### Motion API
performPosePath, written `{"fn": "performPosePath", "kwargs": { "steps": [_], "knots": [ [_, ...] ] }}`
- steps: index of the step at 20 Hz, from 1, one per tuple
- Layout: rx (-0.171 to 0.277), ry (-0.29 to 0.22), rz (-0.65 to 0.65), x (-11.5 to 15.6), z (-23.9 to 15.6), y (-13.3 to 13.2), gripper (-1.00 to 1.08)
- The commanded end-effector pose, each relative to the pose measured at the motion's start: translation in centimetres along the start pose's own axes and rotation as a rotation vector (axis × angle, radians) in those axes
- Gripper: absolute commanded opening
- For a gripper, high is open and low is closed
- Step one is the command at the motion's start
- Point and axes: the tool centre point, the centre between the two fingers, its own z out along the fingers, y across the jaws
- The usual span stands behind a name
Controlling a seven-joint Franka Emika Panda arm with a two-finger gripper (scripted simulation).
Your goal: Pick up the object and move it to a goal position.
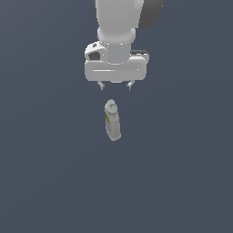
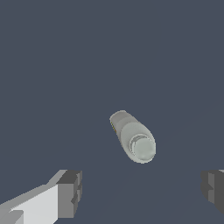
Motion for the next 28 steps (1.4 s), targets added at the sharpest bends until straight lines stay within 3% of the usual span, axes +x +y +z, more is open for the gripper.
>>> {"fn": "performPosePath", "kwargs": {
  "steps": [1,11,20,28],
  "knots": [
    [0.0,0.0,0.0,0.0,0.0,0.0,1.0],
    [-0.033,0.04,0.0,0.9,-1.5,1.6,1.0],
    [-0.03,0.032,-0.037,0.8,-1.0,1.5,1.0],
    [-0.023,0.015,-0.157,0.7,0.6,1.5,1.0]
  ]
}}
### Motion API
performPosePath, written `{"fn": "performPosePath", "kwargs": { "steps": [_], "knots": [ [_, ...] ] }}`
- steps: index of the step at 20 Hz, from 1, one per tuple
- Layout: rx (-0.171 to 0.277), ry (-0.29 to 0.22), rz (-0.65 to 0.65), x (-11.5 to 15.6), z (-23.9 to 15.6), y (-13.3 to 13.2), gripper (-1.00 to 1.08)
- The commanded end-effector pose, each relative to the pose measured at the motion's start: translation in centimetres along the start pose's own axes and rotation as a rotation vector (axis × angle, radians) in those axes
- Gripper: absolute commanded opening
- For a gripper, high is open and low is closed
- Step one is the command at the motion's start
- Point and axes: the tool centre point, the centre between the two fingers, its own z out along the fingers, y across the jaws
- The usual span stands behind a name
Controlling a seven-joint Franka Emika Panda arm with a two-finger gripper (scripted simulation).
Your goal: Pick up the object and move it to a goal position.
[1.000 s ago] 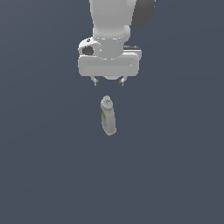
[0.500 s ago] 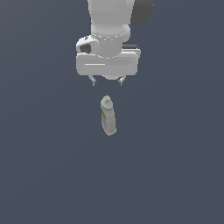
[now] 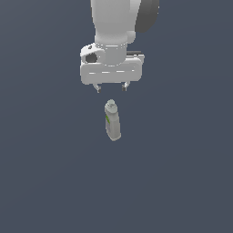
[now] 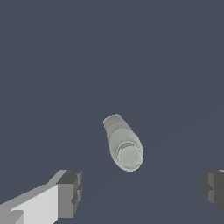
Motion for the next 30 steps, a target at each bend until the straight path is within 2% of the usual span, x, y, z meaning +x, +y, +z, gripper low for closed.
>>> {"fn": "performPosePath", "kwargs": {
  "steps": [1,8,15,30],
  "knots": [
    [0.004,-0.006,-0.048,-0.1,0.6,0.0,1.0],
    [0.018,-0.024,-0.2,-0.3,2.6,-0.1,1.0],
    [0.028,-0.033,-0.294,-0.6,3.9,-0.2,1.0],
    [0.031,-0.037,-0.323,-0.7,5.8,-0.2,1.0]
  ]
}}
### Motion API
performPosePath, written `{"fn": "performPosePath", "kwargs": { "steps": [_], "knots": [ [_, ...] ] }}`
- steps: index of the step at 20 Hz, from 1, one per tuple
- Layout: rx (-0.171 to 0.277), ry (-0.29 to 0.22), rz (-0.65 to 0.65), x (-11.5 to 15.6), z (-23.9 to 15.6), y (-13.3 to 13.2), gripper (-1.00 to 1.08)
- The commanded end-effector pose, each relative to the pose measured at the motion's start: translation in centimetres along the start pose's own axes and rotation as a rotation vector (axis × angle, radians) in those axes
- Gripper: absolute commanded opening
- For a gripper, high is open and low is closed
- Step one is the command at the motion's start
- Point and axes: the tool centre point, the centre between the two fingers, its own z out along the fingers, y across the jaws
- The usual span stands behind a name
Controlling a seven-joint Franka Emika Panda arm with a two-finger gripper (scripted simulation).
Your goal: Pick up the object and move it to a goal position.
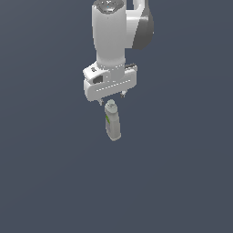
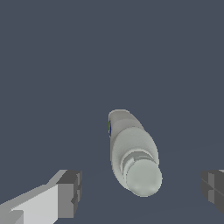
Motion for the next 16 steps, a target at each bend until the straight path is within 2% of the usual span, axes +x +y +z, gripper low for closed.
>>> {"fn": "performPosePath", "kwargs": {
  "steps": [1,11,12,16],
  "knots": [
    [0.0,-0.001,-0.001,-0.1,1.0,0.0,1.0],
    [0.001,-0.001,-0.003,0.0,4.1,0.0,1.0],
    [0.001,-0.001,-0.003,0.0,4.1,0.0,-1.0],
    [0.001,-0.001,-0.003,0.0,4.1,0.0,-1.0]
  ]
}}
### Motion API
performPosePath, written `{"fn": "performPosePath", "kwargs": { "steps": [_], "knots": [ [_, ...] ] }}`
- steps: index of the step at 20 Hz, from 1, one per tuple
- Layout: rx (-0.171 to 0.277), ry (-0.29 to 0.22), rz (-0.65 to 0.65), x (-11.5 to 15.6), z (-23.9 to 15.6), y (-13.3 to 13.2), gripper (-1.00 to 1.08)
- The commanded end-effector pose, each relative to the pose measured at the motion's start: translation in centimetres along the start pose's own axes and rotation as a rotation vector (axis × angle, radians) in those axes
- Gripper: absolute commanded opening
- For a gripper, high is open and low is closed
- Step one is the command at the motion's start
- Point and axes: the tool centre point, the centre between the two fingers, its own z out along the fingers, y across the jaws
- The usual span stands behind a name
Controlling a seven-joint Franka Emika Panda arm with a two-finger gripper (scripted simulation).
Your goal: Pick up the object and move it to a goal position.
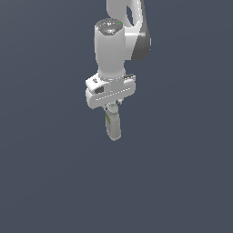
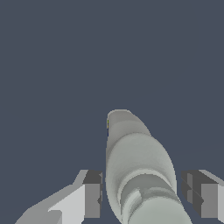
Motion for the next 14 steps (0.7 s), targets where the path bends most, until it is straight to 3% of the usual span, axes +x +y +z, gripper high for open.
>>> {"fn": "performPosePath", "kwargs": {
  "steps": [1,14],
  "knots": [
    [0.001,-0.003,-0.001,-0.1,0.2,-0.1,-1.0],
    [-0.001,0.0,0.0,0.4,-1.8,-1.2,-1.0]
  ]
}}
